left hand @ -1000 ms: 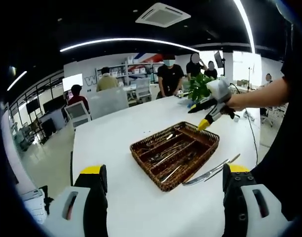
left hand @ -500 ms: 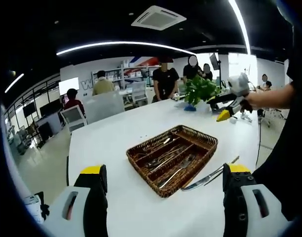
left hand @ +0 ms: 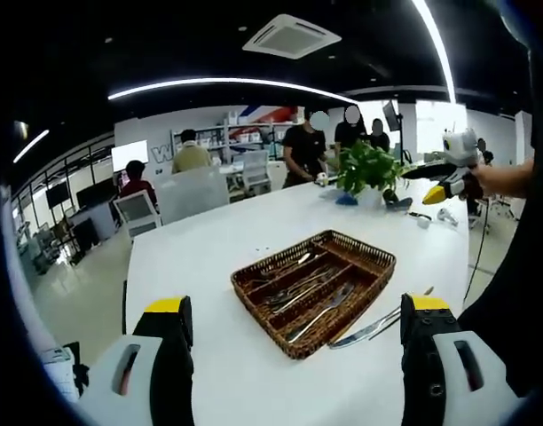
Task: Arrange the knives, forks, and spoons in their matching storage slots by inserting each utensil handle-first until every utensil is classified and aligned in the correct compartment
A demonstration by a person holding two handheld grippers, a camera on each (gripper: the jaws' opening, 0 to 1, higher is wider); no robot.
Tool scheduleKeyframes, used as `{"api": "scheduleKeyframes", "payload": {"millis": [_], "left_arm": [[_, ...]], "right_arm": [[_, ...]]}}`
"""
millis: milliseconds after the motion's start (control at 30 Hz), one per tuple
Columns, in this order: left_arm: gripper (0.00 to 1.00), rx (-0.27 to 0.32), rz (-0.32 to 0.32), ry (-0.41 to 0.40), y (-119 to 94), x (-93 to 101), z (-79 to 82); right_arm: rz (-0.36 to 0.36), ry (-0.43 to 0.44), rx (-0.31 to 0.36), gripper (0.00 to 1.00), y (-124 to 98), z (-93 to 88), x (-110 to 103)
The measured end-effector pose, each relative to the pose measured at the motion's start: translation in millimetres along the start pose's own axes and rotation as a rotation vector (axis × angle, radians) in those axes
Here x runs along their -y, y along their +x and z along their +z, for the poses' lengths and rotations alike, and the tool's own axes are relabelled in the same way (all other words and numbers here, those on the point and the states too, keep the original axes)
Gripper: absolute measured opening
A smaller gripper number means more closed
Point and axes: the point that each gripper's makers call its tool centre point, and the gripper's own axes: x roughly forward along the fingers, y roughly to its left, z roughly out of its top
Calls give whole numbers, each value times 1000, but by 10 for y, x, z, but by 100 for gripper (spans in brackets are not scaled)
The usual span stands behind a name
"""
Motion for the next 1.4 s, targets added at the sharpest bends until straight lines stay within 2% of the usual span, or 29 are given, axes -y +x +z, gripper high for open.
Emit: {"api": "scheduleKeyframes", "payload": {"millis": [33,100,667,833,1000,1233,1400], "left_arm": [[99,0,2,1,1,-3,0],[99,-2,5,2,5,-15,-11],[99,-14,3,14,81,19,39],[99,-35,-4,27,100,39,4],[99,-96,-51,70,177,170,-81],[99,-111,-98,103,280,243,-34],[99,-159,-169,172,357,365,-87]], "right_arm": [[-7,-27,-14,100,-2,-39,29],[-5,-12,-30,100,-4,-82,57],[-14,9,-16,100,-32,-53,169],[-6,8,-14,100,-30,-49,167],[0,-7,-16,100,-50,-67,146],[4,2,-16,100,-101,-118,164],[7,9,-11,100,-120,-126,147]]}}
